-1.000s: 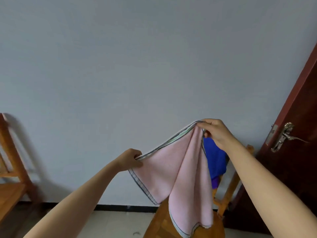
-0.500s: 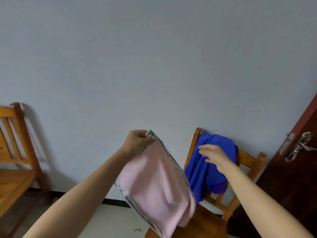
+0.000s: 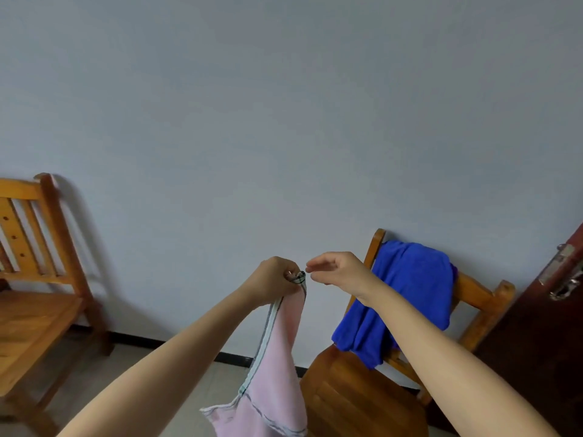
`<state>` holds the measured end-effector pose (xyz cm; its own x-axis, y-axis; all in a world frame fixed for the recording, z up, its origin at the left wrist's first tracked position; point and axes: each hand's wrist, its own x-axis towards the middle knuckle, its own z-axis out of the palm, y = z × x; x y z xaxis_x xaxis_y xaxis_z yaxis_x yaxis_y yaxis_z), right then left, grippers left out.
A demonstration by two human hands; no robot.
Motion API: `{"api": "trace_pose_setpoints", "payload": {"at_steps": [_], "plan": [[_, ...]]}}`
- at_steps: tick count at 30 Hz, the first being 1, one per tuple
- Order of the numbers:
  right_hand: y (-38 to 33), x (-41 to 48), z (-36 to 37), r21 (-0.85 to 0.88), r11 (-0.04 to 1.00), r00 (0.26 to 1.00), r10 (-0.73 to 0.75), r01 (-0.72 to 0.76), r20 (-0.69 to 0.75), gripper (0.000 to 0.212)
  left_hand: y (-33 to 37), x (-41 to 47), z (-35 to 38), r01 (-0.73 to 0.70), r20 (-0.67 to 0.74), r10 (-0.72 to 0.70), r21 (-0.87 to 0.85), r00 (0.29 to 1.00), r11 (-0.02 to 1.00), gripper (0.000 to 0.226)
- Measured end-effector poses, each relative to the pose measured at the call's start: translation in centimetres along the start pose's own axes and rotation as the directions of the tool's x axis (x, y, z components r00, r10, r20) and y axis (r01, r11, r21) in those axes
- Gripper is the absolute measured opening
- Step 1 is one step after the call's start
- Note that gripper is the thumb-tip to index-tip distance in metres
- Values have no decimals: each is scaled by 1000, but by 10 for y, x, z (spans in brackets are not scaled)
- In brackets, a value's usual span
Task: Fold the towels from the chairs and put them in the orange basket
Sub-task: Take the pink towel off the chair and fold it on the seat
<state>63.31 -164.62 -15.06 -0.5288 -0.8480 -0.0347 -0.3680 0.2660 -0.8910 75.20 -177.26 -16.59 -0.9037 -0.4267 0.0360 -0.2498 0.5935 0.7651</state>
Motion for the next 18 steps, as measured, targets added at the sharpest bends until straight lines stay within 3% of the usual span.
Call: {"api": "trace_pose_setpoints", "payload": {"at_steps": [5, 9, 13, 18], "plan": [[-1, 8, 12, -38, 999, 1000, 7, -6, 20, 12, -6, -4, -8, 4, -54, 7, 189, 998, 982, 16], [-6, 13, 26, -39, 999, 999, -26, 27, 31, 13, -12, -7, -12, 44, -82, -27, 218, 996, 975, 39], [-13, 16, 37, -158, 983, 995, -90, 97, 48, 18, -18, -9, -16, 80, -75, -67, 189, 995, 979, 37], [-12, 15, 49, -234, 958, 986, -150, 163, 74, 9, -25, -12, -20, 98, -86, -89, 112, 992, 989, 27]]}}
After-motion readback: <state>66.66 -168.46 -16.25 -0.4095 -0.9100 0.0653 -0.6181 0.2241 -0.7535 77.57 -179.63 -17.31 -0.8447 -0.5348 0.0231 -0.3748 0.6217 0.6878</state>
